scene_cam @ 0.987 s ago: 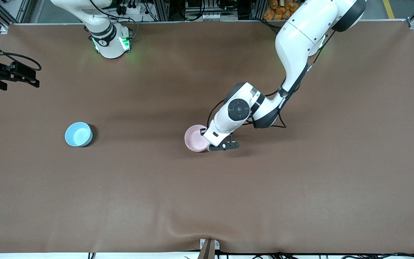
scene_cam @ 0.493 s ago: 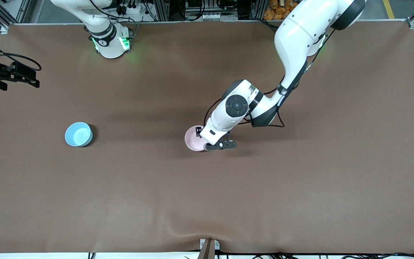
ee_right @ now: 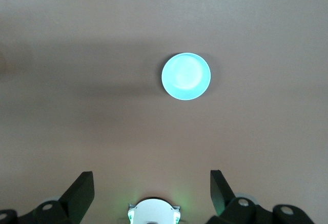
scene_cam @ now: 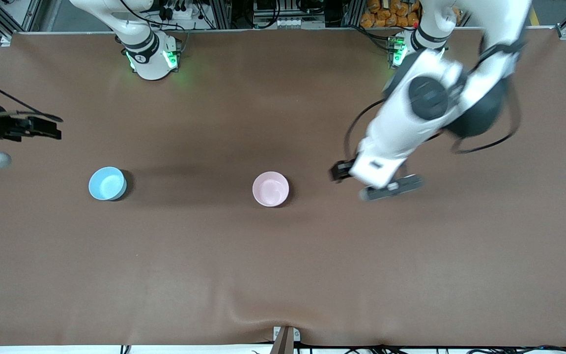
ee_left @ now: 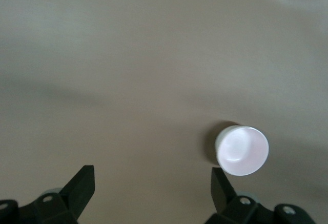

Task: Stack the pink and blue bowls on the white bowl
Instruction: 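Raise the left gripper away while the right gripper reaches the blue bowl, then grasp the light blue bowl rim with the right gripper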

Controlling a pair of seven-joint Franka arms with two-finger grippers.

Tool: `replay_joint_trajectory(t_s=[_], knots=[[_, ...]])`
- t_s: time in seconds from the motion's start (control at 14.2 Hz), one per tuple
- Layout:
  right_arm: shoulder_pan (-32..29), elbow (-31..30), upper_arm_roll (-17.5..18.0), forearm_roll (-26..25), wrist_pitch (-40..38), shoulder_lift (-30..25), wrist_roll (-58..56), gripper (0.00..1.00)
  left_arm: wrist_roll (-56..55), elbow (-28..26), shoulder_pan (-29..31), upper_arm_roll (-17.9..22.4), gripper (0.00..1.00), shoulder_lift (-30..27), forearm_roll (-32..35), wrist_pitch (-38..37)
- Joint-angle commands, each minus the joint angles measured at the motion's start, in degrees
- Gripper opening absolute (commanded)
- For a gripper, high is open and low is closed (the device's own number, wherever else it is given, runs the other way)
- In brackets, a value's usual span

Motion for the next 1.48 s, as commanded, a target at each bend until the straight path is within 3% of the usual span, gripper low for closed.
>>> replay_joint_trajectory(t_s=[0.0,0.28,0.56,0.78,0.99,1.2,1.34,1.41], knots=[[-0.57,0.83,0.64,-1.79,0.15,3.23,-0.31,1.0,3.43,-2.55,4.17,-0.39,1.0,-6.88,0.97,-5.12],[-5.57,-8.73,0.73,-1.08,10.58,4.47,-0.57,1.0,11.78,-2.55,11.28,-0.3,1.0,-12.87,0.97,-11.12],[-7.94,-21.3,0.64,-1.26,27.97,4.64,-2.67,1.0,19.0,-2.55,16.39,-0.3,1.0,-14.72,0.88,-11.83],[-10.14,-25.8,0.64,-1.26,38.01,7.88,-7.43,1.0,21.73,-2.55,17.63,-0.22,1.0,-16.22,0.88,-13.67],[-11.81,-25.89,0.55,-1.7,41.72,11.14,-8.22,0.84,24.27,-2.38,17.11,1.27,1.0,-16.83,1.5,-13.59],[-11.99,-29.48,0.55,-1.61,47.85,12.11,-9.19,0.71,29.62,-2.99,11.22,9.43,1.0,-17.89,1.5,-14.2],[-12.0,-32.65,0.55,-1.61,53.3,12.64,-9.19,0.68,30.96,-3.17,11.56,9.72,1.0,-18.24,1.06,-15.08],[-12.0,-33.62,0.55,-1.7,54.98,12.9,-9.1,0.61,31.05,-3.6,11.65,9.54,1.0,-18.59,1.15,-15.17]])
